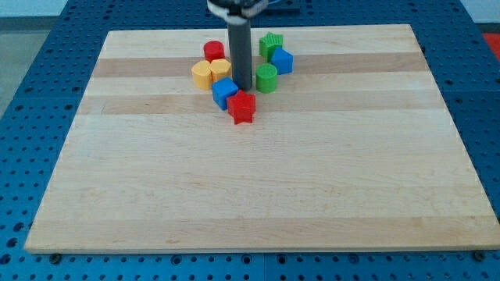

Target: Slide the green star towards the top center

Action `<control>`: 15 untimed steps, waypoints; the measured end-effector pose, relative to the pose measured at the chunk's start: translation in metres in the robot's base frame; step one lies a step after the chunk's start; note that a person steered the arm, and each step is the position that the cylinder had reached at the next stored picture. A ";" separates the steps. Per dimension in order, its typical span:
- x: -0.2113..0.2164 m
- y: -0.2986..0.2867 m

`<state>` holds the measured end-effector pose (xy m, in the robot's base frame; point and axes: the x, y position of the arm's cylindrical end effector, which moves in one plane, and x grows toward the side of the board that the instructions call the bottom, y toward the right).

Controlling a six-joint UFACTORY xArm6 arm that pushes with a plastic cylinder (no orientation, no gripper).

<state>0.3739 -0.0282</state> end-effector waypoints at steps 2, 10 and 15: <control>-0.110 -0.008; -0.120 0.088; -0.067 0.059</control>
<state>0.3072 0.0307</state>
